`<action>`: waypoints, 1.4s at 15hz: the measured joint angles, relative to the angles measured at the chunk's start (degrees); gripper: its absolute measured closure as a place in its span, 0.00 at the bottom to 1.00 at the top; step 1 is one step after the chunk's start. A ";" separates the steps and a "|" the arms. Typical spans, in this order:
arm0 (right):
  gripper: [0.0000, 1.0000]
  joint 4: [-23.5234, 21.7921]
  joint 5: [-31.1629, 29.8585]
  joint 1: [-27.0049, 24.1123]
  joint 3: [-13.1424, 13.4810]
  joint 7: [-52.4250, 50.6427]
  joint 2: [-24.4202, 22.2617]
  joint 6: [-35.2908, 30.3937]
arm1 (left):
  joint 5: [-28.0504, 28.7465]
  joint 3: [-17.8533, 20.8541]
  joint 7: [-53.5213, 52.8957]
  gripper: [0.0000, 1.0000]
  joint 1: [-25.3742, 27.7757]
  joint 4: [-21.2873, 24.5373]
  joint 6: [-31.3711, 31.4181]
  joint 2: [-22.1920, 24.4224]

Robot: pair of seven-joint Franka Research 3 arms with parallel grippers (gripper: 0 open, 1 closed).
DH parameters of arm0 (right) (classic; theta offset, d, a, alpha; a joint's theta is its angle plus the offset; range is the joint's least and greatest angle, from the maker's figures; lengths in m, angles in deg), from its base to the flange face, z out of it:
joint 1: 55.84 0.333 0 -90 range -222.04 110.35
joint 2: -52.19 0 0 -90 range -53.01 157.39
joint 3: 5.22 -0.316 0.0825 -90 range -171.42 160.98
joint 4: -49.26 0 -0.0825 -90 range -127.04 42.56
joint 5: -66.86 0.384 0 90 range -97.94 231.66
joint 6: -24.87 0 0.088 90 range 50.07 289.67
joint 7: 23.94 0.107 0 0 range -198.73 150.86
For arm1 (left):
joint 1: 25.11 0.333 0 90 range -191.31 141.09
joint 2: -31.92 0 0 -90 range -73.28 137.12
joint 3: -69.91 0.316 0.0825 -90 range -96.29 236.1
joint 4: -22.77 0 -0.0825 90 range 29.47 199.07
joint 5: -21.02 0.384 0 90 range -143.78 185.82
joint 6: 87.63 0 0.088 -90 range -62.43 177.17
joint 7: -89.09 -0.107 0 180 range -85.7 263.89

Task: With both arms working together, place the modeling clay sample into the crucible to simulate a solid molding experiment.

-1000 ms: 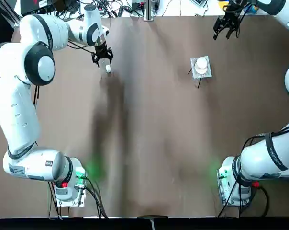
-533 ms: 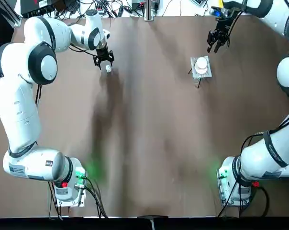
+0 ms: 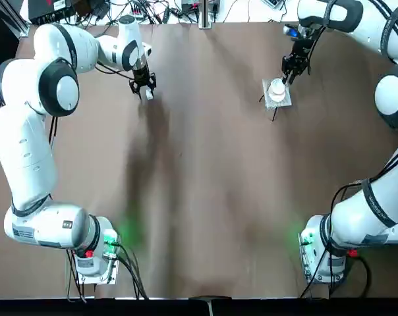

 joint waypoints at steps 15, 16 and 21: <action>0.91 -0.01 0.04 1.12 0.00 0.02 0.92 0.29 | 0.01 0.13 3.28 0.59 -1.20 0.02 1.54 0.00; 0.93 -0.01 0.04 1.12 0.00 0.02 0.93 0.29 | 0.01 0.13 3.28 0.61 -1.20 0.02 1.77 0.00; 0.96 0.03 0.09 1.12 -0.01 0.02 0.93 0.23 | 0.01 0.14 3.28 0.70 -1.20 -0.08 2.00 0.00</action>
